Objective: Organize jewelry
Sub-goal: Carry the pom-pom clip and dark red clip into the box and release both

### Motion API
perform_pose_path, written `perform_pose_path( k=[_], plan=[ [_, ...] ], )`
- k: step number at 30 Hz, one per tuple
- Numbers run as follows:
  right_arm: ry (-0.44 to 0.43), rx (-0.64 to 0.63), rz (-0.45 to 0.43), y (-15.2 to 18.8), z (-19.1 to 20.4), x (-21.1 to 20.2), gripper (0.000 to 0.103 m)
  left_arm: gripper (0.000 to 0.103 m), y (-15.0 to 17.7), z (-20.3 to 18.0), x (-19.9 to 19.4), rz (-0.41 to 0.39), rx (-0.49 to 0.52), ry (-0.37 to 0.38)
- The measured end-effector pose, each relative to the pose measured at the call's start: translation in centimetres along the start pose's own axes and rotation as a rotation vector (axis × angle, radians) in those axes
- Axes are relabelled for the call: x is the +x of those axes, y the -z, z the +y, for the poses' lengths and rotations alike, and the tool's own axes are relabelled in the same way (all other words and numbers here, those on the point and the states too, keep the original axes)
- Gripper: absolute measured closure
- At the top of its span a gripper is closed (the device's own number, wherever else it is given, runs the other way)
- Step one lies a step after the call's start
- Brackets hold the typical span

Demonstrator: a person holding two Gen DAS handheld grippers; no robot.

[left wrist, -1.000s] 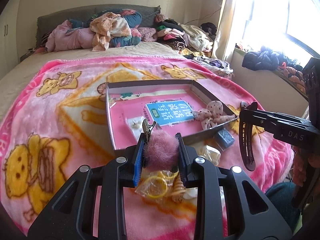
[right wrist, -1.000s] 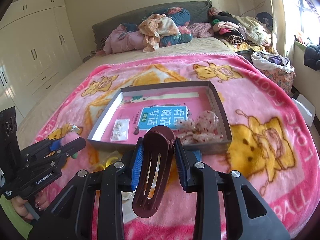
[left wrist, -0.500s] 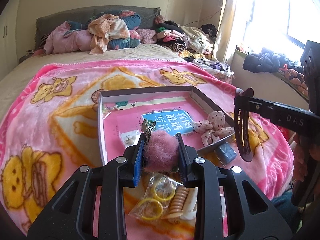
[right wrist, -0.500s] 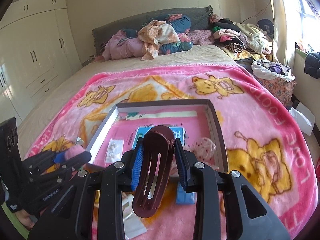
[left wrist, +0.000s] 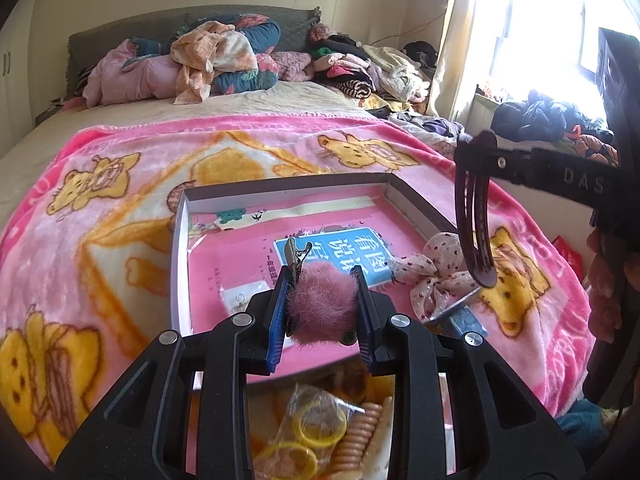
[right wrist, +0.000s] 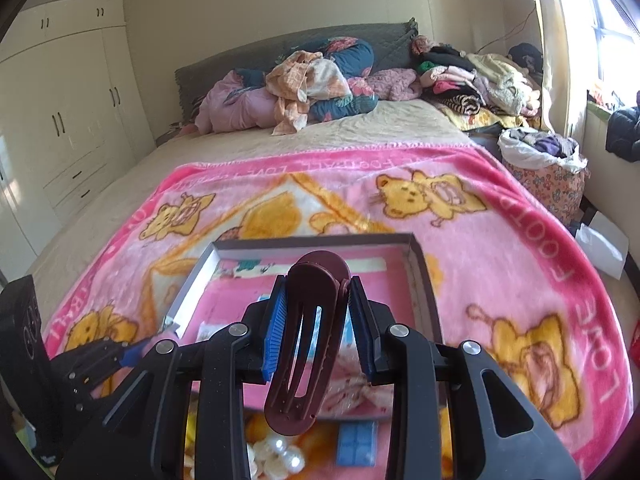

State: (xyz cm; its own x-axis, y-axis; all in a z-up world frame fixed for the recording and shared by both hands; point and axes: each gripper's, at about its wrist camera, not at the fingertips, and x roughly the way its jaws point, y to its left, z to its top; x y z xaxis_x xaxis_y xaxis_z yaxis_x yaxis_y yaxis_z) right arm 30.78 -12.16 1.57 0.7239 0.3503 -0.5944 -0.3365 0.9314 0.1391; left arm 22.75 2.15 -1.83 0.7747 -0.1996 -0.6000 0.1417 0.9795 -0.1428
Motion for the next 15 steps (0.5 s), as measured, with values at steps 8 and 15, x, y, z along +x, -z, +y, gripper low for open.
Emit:
perform_pose_path(
  k=[8,15],
  plan=[
    [0.044,0.028,0.002,-0.8,-1.7,2.4,0.074,0.082,-0.6,0.0,2.2,0.026,0.005,-0.012],
    [0.075,0.092,0.023,0.5,-4.0,4.2,0.074,0.081,-0.5,-0.3,4.4,0.063,0.016,-0.019]
  ],
)
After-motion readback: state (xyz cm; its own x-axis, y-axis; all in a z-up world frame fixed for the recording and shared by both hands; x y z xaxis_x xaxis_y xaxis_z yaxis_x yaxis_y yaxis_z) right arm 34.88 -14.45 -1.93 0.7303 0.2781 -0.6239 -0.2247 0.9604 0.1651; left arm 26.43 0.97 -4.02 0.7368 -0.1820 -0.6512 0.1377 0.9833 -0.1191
